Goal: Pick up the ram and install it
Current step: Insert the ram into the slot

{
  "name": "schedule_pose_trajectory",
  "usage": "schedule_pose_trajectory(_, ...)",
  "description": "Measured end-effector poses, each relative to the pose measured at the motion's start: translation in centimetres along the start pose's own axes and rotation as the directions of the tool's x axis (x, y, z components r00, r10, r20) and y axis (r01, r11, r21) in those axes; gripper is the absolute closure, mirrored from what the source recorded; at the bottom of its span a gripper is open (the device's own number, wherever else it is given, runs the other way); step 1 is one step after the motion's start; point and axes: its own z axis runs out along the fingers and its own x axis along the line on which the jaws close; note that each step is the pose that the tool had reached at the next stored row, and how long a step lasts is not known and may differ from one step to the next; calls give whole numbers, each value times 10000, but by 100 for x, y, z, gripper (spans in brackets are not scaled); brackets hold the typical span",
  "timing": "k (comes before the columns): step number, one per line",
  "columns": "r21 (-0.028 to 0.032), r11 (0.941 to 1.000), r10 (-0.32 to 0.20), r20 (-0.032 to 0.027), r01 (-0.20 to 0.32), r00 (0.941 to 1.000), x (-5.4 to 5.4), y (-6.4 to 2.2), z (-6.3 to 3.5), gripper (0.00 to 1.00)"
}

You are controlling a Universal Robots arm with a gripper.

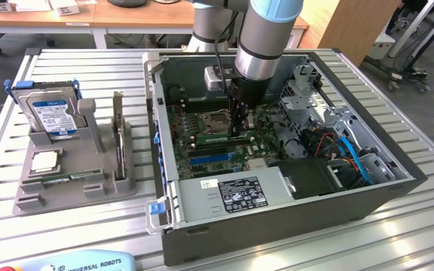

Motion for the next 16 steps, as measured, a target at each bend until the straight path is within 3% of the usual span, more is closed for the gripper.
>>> schedule_pose_trajectory(16, 2, 9999, -112, -3, 112, 9999, 0, -1, 30, 89)
